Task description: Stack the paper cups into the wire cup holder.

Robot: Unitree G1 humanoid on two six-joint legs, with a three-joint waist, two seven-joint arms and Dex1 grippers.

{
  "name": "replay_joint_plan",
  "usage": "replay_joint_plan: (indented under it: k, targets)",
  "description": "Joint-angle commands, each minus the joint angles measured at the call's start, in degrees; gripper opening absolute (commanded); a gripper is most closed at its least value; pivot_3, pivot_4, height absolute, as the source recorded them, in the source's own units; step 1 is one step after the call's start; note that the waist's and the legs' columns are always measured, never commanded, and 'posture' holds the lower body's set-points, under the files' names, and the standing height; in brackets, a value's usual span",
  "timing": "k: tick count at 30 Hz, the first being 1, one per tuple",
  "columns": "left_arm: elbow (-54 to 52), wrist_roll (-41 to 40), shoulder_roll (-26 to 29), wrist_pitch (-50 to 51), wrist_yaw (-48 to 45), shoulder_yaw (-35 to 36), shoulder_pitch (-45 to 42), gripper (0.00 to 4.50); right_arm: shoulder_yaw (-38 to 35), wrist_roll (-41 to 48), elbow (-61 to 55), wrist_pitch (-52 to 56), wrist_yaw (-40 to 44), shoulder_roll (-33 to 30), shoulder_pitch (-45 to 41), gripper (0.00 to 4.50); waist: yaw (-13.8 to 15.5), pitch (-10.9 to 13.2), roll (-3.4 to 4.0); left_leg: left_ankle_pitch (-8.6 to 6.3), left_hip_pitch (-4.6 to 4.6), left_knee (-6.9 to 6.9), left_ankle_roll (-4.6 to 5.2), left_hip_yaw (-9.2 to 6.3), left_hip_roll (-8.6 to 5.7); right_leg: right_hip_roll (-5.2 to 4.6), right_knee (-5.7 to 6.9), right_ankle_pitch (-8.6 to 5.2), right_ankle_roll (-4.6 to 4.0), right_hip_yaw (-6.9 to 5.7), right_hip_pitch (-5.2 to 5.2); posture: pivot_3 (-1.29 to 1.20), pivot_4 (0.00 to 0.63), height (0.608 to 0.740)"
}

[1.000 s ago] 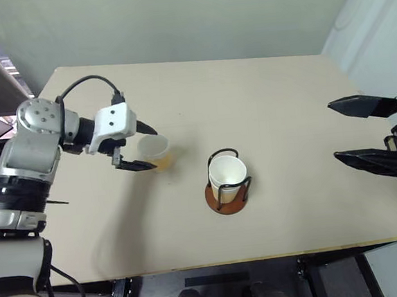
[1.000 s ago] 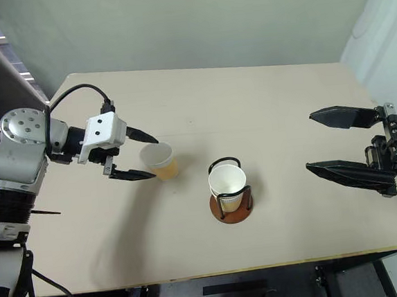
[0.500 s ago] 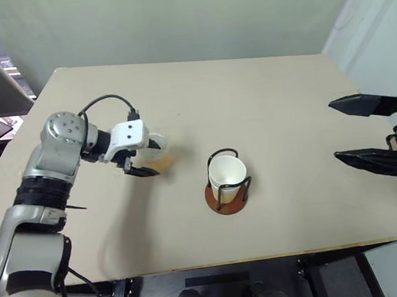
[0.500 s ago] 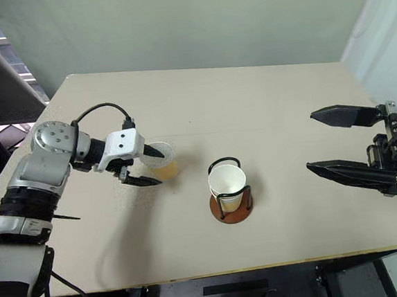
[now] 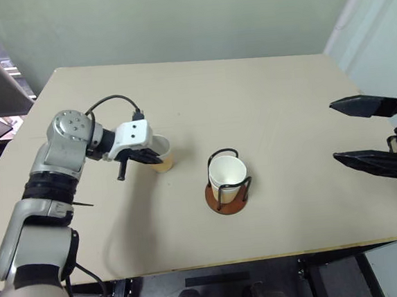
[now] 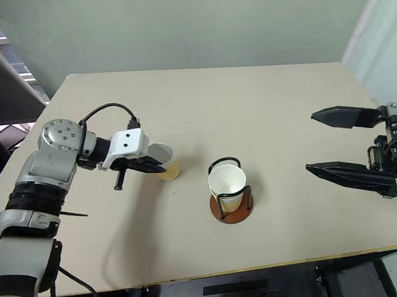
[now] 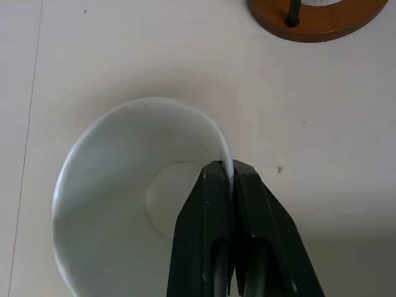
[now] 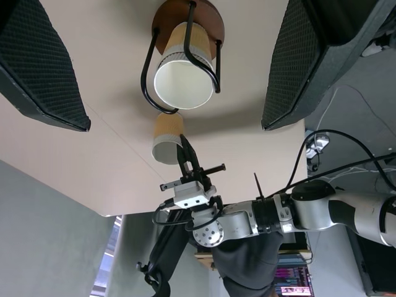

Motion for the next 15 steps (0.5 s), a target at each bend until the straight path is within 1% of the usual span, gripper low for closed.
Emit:
replay_joint_plan:
  k: [1, 5, 10, 15]
  targets:
    - [-6.95, -6.96, -1.8, 4.22, -2.33, 4.88, -4.76, 0.06, -3.3, 0.49, -0.93, -0.62, -0.3, -0.65, 0.34, 4.5, 0.24, 0.01, -0.01, 0.0, -0.04, 0.03, 0.01, -0.01, -0.01, 0.0, 0.0, 0.0, 0.02, 0.0, 0.0, 0.0, 0.15, 0.74]
    - [-13.75, -13.02, -2.77, 7.37, -4.04, 5.69, -5.9, 0.06, -3.16, 0.35, -2.17, -0.89, -0.77, -0.42, 0.96, 4.5, 0.32, 0.0, -0.01, -0.02, -0.14, 0.1, 0.08, -0.02, -0.22, -0.12, -0.03, 0.0, 0.16, 0.01, -0.02, 0.0, 0.15, 0.74]
    - [-22.23, -23.5, -5.45, 12.5, -4.18, 6.15, -9.4, 0.06, -6.13, 2.32, -5.25, 0.16, -2.96, -0.16, 3.39, 4.5, 0.14, 0.01, -0.01, -0.04, -0.11, 0.1, 0.27, 0.23, -0.46, -0.34, -0.03, 0.0, 0.4, 0.03, -0.03, 0.0, 0.15, 0.74]
    - [-24.27, -27.35, -7.87, 11.96, -4.18, 2.71, -11.85, 0.06, -7.2, 2.43, -5.55, 0.01, -3.71, -0.32, 4.88, 4.5, 0.16, 0.02, -0.04, -0.09, -0.11, 0.29, 0.51, 0.14, -0.66, -0.63, -0.05, 0.04, 0.56, 0.09, 0.06, 0.0, 0.15, 0.74]
